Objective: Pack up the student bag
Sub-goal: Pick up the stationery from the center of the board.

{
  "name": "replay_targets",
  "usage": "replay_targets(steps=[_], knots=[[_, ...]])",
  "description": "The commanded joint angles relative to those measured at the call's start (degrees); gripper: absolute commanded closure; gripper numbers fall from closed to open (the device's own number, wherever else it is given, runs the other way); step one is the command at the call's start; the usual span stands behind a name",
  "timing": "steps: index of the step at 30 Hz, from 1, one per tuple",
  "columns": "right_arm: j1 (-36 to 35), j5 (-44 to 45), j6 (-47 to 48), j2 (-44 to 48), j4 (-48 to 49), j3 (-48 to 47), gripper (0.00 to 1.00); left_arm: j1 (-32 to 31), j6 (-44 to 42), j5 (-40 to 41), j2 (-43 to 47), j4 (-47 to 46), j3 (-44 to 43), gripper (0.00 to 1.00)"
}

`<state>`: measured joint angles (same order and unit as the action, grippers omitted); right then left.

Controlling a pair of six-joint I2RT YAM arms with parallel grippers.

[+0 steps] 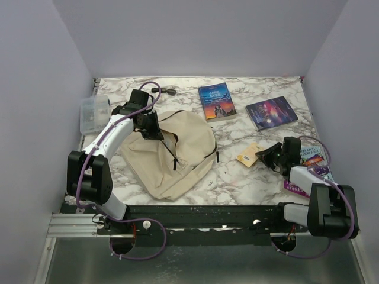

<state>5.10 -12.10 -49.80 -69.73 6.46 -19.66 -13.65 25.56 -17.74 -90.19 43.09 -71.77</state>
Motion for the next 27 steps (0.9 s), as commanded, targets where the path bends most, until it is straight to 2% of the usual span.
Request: replay_targets(steps=[1,2,4,13,17,21,27], knots=[[0.3,-2.7,2.6,-2.1,3.3,-2.0,0.87,-0.4,-0.2,-2.4,1.0,-1.2,0.1,1.00],[0.4,-3.6,2.6,-2.6,3.4,-2.4,0.95,-0.4,-0.1,-2.3,1.0,-1.2,0.2,1.00],[0.4,-7.0,2.8,-3.7,4.4,-3.4,0.99,-0.4,-0.2,-2.4,0.9,-1.2,0.2,1.00],[0.4,-18.0,4.6,-4.6,2.4,-10.4,0.99,-0.4,-0.2,-1.9,0.9,-1.2,0.4,1.00],[0.4,-19.6,4.8,-3.2,1.7,-13.4,0.99,-0.4,-0.2,-2.1,1.0,-1.2,0.3,1.00],[0.2,-24.6,3.3,-5.0,4.2,-16.0,0.99,-0.4,-0.2,-1.5,1.2,-1.2,0.3,1.00],[-7.5,-27.8,2.2,-8.8,5.5,-23.3,0.99,-0.4,-0.2,-1.5,0.9,-1.2,0.2,1.00]])
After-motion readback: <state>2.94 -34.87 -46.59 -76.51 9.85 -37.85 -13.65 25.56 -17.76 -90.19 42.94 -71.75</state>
